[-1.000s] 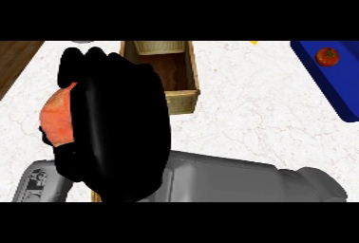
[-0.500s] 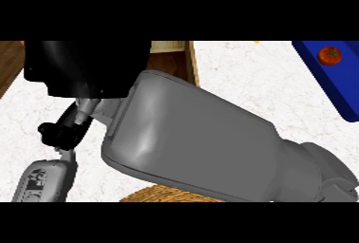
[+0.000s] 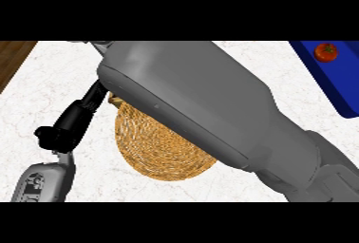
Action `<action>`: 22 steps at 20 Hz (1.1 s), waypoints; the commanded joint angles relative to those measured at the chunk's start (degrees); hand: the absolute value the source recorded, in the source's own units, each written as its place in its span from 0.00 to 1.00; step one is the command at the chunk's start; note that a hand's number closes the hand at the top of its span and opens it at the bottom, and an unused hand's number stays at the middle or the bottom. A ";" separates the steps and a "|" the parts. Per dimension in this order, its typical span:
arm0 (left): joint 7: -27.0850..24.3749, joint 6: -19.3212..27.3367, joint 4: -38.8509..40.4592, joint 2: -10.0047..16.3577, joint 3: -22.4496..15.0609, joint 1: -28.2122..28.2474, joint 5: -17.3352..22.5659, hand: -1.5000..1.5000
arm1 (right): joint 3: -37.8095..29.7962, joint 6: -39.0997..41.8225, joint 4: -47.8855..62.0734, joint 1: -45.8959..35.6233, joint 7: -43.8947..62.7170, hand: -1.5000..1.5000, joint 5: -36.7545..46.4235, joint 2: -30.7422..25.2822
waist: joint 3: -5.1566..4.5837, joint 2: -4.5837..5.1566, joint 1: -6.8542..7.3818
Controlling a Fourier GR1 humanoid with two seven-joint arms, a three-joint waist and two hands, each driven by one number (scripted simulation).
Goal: Pick the squash from the placemat and place it in the basket
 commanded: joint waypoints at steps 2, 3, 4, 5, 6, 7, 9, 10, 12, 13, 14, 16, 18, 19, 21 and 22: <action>-1.44 0.23 -0.63 0.05 0.67 0.70 0.23 0.50 | -2.57 -4.33 6.74 -1.69 4.12 1.00 -3.24 0.43 | 0.08 0.07 -1.09; -0.08 0.34 -1.36 -0.09 -0.21 0.90 -0.47 0.50 | 0.51 -8.21 8.64 1.96 1.99 1.00 -4.69 0.43 | 0.06 0.35 -0.12; -2.73 -0.01 1.60 0.18 0.61 1.17 -0.31 0.50 | 0.99 -7.37 8.63 -0.37 2.98 1.00 -4.66 0.43 | 0.06 0.17 -1.04; -2.20 -0.91 0.44 0.11 0.87 2.14 1.14 0.50 | 1.98 -9.27 9.64 -0.08 1.96 1.00 -5.78 0.44 | 0.05 0.19 -0.54; 0.23 -0.37 -1.94 0.31 0.74 1.94 0.81 0.50 | 0.83 -10.19 8.61 3.91 0.08 1.00 -4.75 0.44 | 0.14 -0.03 -1.48; -1.01 0.04 -2.20 -0.28 -0.36 2.95 -0.32 0.50 | 2.18 -10.86 10.30 2.73 0.11 1.00 -4.83 0.44 | 0.12 0.00 -1.25; -1.77 0.75 -1.73 0.16 0.43 3.28 -0.96 0.50 | 1.06 -12.66 11.99 4.89 -4.67 1.00 -2.87 0.44 | 0.15 0.00 -1.96; -2.07 0.46 -1.30 -0.29 0.59 3.37 -0.17 0.50 | 3.26 -13.91 12.65 3.75 -2.69 1.00 -3.98 0.44 | 0.11 0.04 -1.45; 0.85 1.34 -4.17 -1.20 -1.02 4.08 -1.29 0.50 | 2.95 -14.67 13.34 5.61 -5.33 1.00 -2.36 0.44 | 0.16 -0.11 -1.99; -0.22 1.01 -1.10 -0.27 1.20 0.72 -0.14 0.50 | 2.07 -15.64 15.89 4.22 -6.97 1.00 -2.97 0.44 | 0.13 0.13 -1.89; 1.95 0.05 -0.55 1.08 2.13 -1.65 0.48 0.50 | 1.99 -16.33 15.98 4.49 -8.50 1.00 -3.11 0.44 | 0.15 0.14 -2.01; 1.66 1.00 -3.24 -0.92 0.55 0.98 0.30 0.50 | 1.69 -21.55 17.93 4.21 -6.72 1.00 1.15 0.44 | 0.15 0.06 -1.90; -0.99 -0.57 -3.72 0.97 0.88 4.54 -0.04 0.50 | -2.69 -26.31 17.20 5.77 -7.31 1.00 0.69 0.44 | 0.17 0.12 -1.77; 0.40 -0.54 -2.42 0.30 1.05 1.62 0.83 0.50 | 1.16 -28.99 17.24 8.52 -7.39 0.00 -1.02 0.44 | 0.12 0.41 -0.88; 0.11 -0.56 -0.57 0.67 1.68 1.00 0.61 0.50 | -2.61 -24.27 17.96 6.56 -11.00 0.00 -1.87 0.44 | 0.16 0.11 -2.25; -0.66 -1.43 -1.95 1.63 2.57 2.14 1.46 0.50 | -3.46 -23.11 20.63 4.32 -11.05 0.00 -1.46 0.44 | 0.15 0.10 -1.93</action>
